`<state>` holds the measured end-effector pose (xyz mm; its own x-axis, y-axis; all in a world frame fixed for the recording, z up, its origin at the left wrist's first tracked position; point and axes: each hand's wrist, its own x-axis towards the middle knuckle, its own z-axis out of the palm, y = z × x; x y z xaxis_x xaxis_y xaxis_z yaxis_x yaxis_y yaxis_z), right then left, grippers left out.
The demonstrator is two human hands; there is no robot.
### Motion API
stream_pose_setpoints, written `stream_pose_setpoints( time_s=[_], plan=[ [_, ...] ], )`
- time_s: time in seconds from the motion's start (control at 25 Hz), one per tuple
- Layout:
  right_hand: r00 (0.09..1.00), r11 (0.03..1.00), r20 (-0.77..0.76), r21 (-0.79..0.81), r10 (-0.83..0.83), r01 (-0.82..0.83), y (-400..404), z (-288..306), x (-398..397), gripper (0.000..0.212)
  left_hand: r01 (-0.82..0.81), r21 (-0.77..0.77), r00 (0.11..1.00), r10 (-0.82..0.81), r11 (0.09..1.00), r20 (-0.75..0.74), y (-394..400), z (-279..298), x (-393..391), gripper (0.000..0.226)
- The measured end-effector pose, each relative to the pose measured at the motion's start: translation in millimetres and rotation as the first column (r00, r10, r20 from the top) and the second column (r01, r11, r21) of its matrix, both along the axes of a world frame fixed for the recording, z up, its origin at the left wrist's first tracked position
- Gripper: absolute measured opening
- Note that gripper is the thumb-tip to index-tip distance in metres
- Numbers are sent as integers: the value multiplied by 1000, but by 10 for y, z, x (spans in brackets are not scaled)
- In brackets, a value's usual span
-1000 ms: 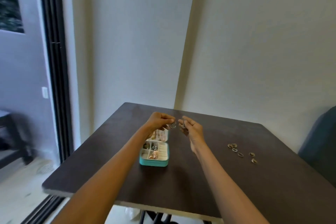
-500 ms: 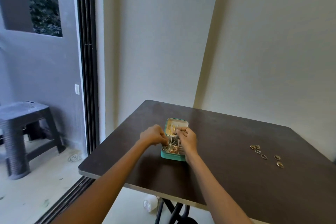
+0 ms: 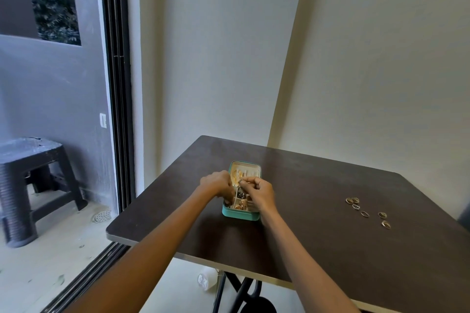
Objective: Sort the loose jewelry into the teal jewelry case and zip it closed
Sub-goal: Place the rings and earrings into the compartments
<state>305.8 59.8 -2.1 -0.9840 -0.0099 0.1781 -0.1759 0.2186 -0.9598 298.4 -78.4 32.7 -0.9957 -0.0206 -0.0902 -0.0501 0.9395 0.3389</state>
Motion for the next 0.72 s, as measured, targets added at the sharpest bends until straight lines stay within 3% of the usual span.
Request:
stream_pose_setpoints(
  time_s=[0.16,0.28,0.52,0.72],
  plan=[
    [999,992,27,115,45,-48,-43,58,42,9,7,-7,1000,-8,1000,-22,-52,16,-10,22],
    [998,976,54,211,45,-56,-33,121,55,8,-21,106,999,26,994,-44,-127,1,-61,8],
    [993,870,44,479,113,-120,-41,192,60,17,-22,246,999,28,969,-24,-146,-44,-80,20],
    [987,789,37,597,156,-148,-79,188,47,23,-6,156,997,18,988,-77,-123,-29,-40,19]
  ],
)
